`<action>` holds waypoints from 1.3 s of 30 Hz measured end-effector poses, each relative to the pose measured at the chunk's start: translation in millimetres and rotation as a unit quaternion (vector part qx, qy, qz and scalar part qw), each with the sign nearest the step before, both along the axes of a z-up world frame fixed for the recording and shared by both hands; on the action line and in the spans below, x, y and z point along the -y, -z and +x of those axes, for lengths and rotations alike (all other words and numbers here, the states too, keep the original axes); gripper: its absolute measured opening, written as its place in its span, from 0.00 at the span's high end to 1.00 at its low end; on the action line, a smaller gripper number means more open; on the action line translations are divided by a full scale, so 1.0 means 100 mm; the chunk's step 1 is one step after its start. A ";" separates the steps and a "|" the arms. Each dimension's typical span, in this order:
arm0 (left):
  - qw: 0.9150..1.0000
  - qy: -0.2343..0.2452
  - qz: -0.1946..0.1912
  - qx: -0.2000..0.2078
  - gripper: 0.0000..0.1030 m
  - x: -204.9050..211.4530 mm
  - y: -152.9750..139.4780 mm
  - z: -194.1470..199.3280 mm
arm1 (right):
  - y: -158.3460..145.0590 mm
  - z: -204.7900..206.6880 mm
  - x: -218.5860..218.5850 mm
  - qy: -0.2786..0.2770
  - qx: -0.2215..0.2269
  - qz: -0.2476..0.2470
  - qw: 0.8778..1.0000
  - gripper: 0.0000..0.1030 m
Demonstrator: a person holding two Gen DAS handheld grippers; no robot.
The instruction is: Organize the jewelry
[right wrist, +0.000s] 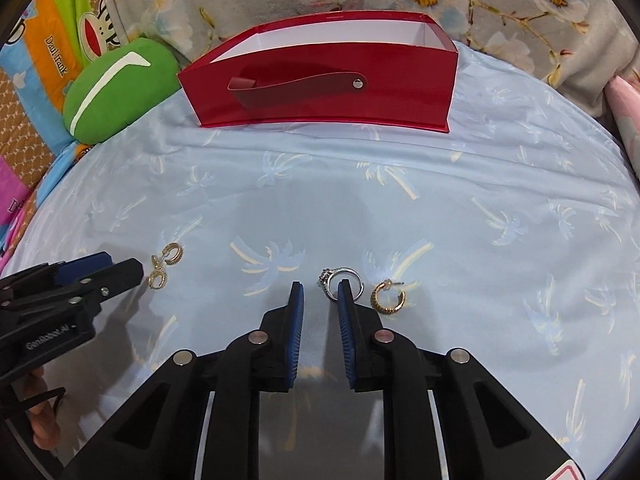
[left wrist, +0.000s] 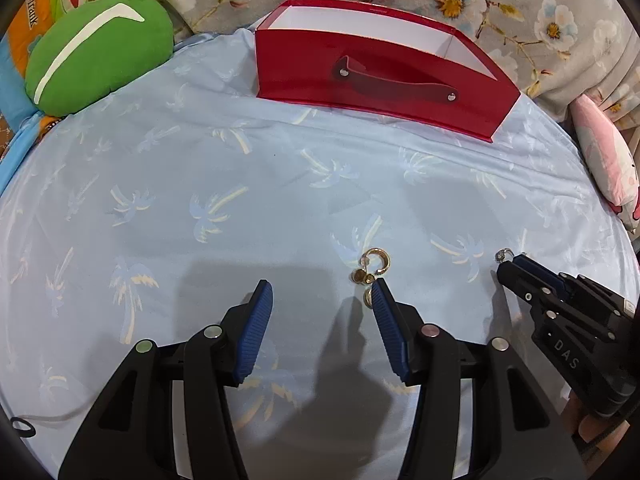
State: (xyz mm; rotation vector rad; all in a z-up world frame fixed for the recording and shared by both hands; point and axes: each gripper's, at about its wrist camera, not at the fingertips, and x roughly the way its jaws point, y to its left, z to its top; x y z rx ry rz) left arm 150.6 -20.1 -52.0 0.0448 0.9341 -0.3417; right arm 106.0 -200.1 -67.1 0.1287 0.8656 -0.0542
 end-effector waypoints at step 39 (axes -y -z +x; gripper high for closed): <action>0.999 0.042 -0.005 -0.006 1.00 0.38 0.05 -0.09 | -0.12 -0.21 0.27 0.039 0.021 0.030 0.999 0.92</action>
